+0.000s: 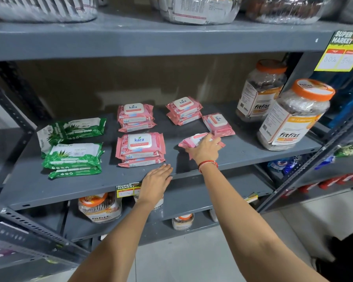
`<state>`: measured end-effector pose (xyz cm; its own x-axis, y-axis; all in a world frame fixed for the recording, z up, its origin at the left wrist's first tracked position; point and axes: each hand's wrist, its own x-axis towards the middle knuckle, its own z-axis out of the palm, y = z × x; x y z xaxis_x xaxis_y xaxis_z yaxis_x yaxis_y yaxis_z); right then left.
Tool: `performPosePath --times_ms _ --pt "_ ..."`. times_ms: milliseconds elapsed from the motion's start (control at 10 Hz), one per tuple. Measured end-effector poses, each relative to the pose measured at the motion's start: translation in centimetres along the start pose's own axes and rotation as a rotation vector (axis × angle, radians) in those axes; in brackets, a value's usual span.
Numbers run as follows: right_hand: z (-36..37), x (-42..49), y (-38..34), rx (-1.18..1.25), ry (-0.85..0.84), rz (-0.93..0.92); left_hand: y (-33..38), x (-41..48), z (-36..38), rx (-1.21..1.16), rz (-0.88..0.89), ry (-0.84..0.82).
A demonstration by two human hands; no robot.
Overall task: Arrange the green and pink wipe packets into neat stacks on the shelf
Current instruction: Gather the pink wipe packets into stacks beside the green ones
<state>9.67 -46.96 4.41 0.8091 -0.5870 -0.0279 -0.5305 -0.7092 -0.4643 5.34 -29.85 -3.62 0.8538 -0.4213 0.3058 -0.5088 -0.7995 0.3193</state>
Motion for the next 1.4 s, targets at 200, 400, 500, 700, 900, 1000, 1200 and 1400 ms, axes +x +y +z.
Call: performPosePath --times_ms 200,400,500,700,900,1000,1200,1400 --pt "0.6 -0.7 -0.2 -0.146 -0.006 0.036 0.0 0.1 -0.1 -0.027 -0.004 -0.001" --pt "-0.4 0.2 -1.4 -0.301 -0.033 -0.044 0.1 0.1 0.0 -0.058 -0.009 0.021" --pt "-0.4 0.6 -1.4 -0.413 -0.091 -0.092 0.1 0.1 0.0 -0.061 -0.017 0.023" --pt "-1.9 1.9 -1.9 -0.542 -0.309 -0.379 0.0 0.0 0.1 -0.072 -0.025 0.009" --pt "-3.4 3.1 -1.8 -0.317 -0.373 -0.278 0.0 0.0 0.2 -0.085 -0.033 0.01" --pt "-2.5 2.8 -1.8 -0.324 -0.258 -0.148 0.0 -0.1 0.2 -0.081 -0.036 0.009" --pt "-2.0 3.6 -1.6 -0.347 -0.382 -0.278 0.1 -0.1 0.1 -0.079 -0.045 0.003" --pt "-4.3 5.3 -1.7 -0.503 -0.621 -0.53 0.3 -0.3 0.0 -0.094 -0.036 0.032"
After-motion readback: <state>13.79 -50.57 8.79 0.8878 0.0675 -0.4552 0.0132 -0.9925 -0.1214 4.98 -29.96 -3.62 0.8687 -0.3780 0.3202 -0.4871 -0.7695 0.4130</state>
